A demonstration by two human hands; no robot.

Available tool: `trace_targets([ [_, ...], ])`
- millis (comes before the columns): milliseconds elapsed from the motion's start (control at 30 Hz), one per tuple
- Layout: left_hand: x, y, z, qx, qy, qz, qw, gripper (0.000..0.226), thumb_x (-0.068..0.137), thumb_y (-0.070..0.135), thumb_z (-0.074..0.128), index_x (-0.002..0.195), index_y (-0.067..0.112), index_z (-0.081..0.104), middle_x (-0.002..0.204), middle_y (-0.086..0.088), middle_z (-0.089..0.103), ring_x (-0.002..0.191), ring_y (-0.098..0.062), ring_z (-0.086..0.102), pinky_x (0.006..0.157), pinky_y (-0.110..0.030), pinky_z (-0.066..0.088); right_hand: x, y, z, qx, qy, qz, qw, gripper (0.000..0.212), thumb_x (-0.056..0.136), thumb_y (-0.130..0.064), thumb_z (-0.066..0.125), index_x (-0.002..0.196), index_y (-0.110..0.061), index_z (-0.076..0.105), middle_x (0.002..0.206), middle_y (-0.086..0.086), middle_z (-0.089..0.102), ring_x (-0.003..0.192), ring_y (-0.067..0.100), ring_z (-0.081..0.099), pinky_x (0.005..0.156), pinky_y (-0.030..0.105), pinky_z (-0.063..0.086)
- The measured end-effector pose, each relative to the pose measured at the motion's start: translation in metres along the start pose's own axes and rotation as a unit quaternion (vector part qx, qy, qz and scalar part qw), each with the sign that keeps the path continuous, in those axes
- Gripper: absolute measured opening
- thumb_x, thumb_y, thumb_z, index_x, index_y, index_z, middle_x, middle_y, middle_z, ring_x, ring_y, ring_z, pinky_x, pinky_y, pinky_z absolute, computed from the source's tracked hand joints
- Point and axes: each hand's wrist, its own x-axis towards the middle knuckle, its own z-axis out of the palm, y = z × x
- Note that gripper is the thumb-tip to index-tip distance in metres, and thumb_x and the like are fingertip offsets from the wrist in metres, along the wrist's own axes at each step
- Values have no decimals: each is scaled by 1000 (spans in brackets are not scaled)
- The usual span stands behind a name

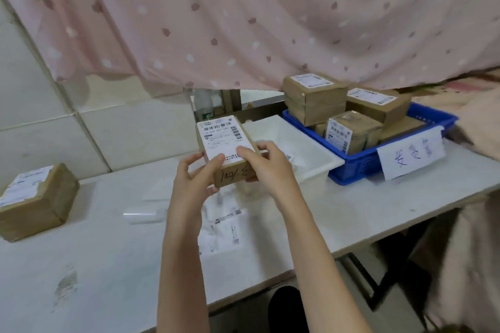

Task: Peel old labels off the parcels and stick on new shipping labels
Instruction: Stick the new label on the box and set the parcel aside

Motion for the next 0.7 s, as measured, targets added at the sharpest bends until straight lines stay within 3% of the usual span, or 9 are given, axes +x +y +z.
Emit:
trace_targets([
  [67, 16, 6, 43, -12, -26, 7, 1000, 50, 87, 26, 72, 131, 18, 50, 105, -3, 71, 87, -16, 66, 75, -27, 49, 11, -12, -35, 8, 45, -13, 999, 30, 91, -37, 64, 115, -22, 53, 93, -8, 62, 82, 4, 63, 60, 15, 54],
  [200, 38, 10, 131, -33, -80, 10, 996, 53, 87, 28, 72, 132, 17, 47, 109, -6, 69, 88, -17, 64, 69, -26, 48, 36, -30, -101, 12, 161, -31, 986, 30, 87, -36, 66, 110, -17, 60, 102, 0, 67, 90, 14, 67, 78, 34, 60],
  [300, 47, 6, 195, -41, -111, 7, 993, 51, 88, 27, 71, 130, 15, 44, 114, -8, 65, 85, -13, 63, 64, -22, 48, 50, -37, -151, 20, 212, -35, 976, 25, 88, -34, 64, 107, -18, 62, 93, -6, 68, 84, 10, 66, 70, 26, 57],
  [367, 56, 2, 234, -40, -124, 9, 991, 53, 86, 28, 73, 129, 12, 47, 117, -6, 66, 93, -14, 65, 68, -25, 53, 60, -38, -182, 18, 243, -34, 969, 20, 89, -33, 64, 105, -20, 63, 91, -10, 66, 85, 7, 63, 72, 26, 54],
  [500, 73, -1, 310, -51, -153, -33, 986, 74, 62, 45, 75, 125, 14, 55, 127, -8, 59, 105, -21, 66, 74, -34, 60, 90, -37, -239, 23, 314, -30, 949, 13, 86, -33, 65, 95, -24, 63, 99, -4, 66, 92, 14, 63, 84, 38, 56],
  [600, 86, -7, 361, -50, -151, -83, 984, 60, 78, 31, 73, 129, 8, 53, 128, -12, 57, 108, -24, 62, 58, -24, 52, 116, -33, -272, 22, 362, -27, 932, 28, 83, -33, 68, 101, -14, 59, 106, 3, 65, 90, 17, 62, 73, 33, 53],
  [700, 110, -15, 397, -24, -137, -93, 986, 54, 85, 24, 70, 133, 8, 51, 127, -10, 61, 109, -23, 62, 56, -25, 48, 147, -28, -298, 10, 363, -24, 931, 28, 85, -30, 68, 101, -10, 58, 105, 4, 64, 86, 16, 59, 68, 28, 49],
])
